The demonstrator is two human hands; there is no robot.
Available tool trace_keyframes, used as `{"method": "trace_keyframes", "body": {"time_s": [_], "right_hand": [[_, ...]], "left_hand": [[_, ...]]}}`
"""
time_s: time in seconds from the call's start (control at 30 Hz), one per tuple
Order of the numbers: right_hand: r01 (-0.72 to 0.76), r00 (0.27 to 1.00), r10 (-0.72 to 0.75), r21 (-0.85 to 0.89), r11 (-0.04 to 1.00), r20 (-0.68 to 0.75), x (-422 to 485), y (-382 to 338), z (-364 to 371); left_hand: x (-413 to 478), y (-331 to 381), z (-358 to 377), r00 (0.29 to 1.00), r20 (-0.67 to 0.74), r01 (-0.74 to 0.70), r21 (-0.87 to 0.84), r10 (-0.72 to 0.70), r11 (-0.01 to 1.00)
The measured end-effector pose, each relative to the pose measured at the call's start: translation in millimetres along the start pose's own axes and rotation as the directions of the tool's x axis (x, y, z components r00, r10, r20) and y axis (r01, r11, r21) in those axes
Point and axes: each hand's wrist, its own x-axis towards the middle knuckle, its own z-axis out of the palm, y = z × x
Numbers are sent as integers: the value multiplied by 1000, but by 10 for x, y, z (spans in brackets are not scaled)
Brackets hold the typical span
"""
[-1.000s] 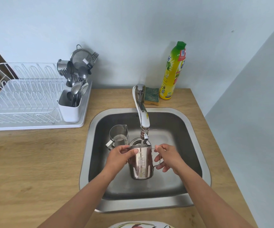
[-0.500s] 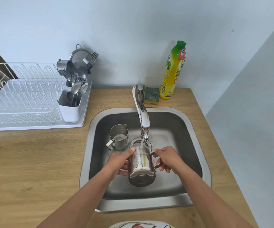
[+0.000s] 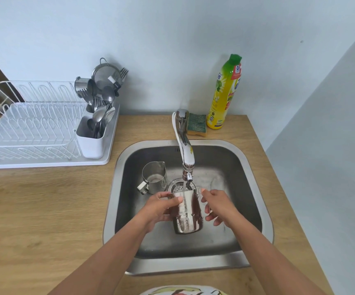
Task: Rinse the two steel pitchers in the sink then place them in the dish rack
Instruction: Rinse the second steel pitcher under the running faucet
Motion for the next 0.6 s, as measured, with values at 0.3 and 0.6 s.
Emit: {"method": "trace_keyframes", "body": {"time_s": [0.3, 0.6], "right_hand": [[43, 998, -45, -46, 998, -44, -30, -1, -47], [145, 968, -161, -93, 985, -190, -54, -23, -110]], "left_hand": [[51, 5, 43, 1000, 20, 0, -18, 1, 1000], [46, 18, 114, 1000, 16, 10, 82, -11, 997]]}}
